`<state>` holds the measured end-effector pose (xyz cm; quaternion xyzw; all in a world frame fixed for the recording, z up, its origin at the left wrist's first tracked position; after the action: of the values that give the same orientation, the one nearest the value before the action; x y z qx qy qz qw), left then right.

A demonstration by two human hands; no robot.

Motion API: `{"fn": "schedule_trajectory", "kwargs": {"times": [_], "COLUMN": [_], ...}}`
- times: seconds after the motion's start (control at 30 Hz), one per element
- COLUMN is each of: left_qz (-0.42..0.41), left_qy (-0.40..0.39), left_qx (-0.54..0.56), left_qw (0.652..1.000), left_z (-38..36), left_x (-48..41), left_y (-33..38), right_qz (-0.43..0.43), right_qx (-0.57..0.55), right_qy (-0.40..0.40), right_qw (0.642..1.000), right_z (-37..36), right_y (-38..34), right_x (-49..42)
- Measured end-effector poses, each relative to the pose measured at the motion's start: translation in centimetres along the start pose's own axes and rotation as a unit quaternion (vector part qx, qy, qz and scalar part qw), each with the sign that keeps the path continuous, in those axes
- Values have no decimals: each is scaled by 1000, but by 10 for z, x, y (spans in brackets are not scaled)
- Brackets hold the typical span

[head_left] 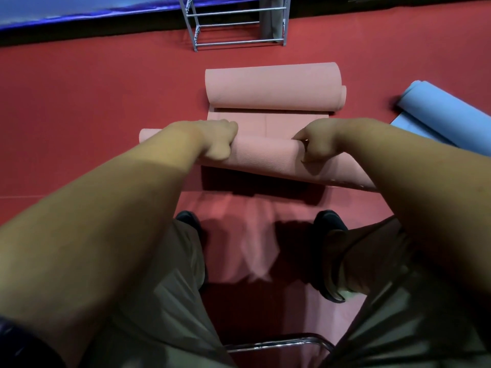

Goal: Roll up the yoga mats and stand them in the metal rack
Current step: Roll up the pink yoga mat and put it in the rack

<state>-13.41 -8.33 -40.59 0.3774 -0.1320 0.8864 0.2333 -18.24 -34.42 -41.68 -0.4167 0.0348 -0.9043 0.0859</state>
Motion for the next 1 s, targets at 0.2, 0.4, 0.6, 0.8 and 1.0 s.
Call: {"fn": "schedule_trajectory", "kwargs": {"times": [0.2,0.4,0.6,0.8,1.0], "left_qz": [8,1,2,-27,-38], "left_qy": [31,37,9,4,62], "left_qx": [6,31,61,64,37], "left_qw": [999,999,998,998,997], "left_z": [-7,-6,-6,-4,4], "left_x": [-3,-3,-2,-2,1], "left_y": [0,-2,-6,-3,2], "right_qz": [16,-7,4,15,-25], "right_qx": [-78,-50,-40,-43,-60], "right_qy": [-27,1,12,28,16], "right_qw": [996,999,999,999,998], "right_z": [-1,-7,-4,-4,1], "right_y": [1,0,-1,-2,0], "right_x": [-2,-8,-5,-8,-5]}}
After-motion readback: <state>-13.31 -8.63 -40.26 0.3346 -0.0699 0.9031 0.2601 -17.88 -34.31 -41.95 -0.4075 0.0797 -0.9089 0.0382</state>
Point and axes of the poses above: each hand's wrist, its own x-axis away from the middle knuckle, its own z-axis out of the back of the hand, y = z × x, the point moved 1 cm from there along -x, towards the middle knuckle, and after that the axes turned 15 degrees about -y, right-handed, at the moved point
